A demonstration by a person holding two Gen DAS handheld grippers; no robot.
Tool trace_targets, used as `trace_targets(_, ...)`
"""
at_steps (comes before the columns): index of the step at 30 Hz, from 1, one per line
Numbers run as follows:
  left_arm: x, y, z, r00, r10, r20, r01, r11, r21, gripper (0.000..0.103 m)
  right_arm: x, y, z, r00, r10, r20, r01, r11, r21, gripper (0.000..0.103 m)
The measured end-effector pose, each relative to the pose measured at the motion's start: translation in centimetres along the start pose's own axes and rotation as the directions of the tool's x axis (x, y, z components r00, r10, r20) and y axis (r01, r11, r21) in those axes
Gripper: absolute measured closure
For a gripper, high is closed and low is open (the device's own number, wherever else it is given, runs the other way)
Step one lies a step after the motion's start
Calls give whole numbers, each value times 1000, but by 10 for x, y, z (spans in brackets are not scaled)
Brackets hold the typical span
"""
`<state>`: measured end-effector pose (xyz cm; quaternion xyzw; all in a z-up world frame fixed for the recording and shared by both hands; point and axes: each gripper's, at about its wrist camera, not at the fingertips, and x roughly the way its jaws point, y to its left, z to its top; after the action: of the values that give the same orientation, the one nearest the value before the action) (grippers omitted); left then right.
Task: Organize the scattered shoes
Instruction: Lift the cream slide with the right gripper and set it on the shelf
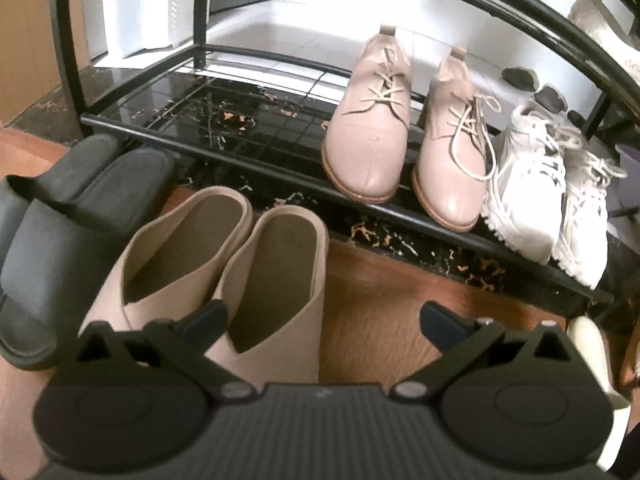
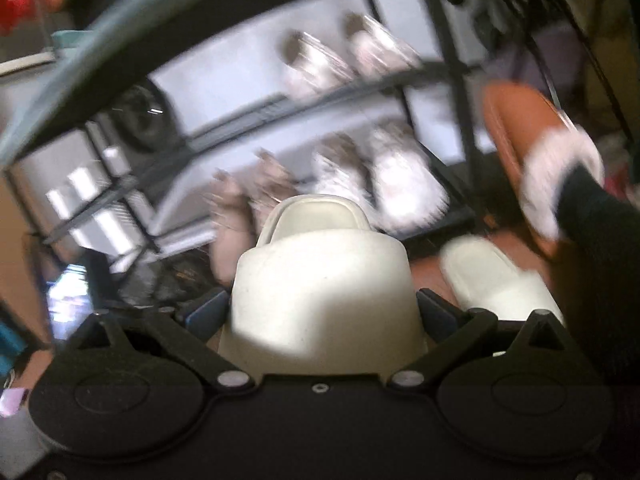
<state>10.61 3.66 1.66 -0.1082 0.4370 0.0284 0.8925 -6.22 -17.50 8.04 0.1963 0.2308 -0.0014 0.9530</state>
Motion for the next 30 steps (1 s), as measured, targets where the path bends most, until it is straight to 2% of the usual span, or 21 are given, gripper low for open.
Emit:
trace_targets(3, 1, 2, 1, 1000, -5, -8, 5, 1000, -12, 1, 2, 24, 16, 997, 59, 49, -57, 998, -33, 3)
trace_targets(9, 2, 1, 3, 1000, -25, -16, 24, 999, -26, 1, 26, 60, 58, 985, 149, 85, -138, 983, -124, 3)
trace_targets(13, -1, -3, 4, 999, -52, 0, 52, 999, -7, 1, 67, 89, 100, 978, 177, 111, -155, 971, -182, 3)
trace_targets(17, 2, -5, 4, 998, -58, 0, 58, 998, 3, 1, 108, 113, 122, 975, 154, 159, -116, 968, -224, 3)
trace_targets(21, 6, -2, 4, 998, -67, -18, 67, 998, -16, 1, 171, 145, 145, 975, 66, 214, -8, 966, -257, 3)
trace_targets(24, 12, -5, 1, 998, -68, -19, 68, 998, 6, 1, 206, 165, 153, 966, -5, 258, 87, 947, -308, 3)
trace_targets(30, 17, -13, -3, 996, -86, -29, 88, 995, 46, 1, 263, 184, 160, 967, -89, 239, 158, 944, -289, 2)
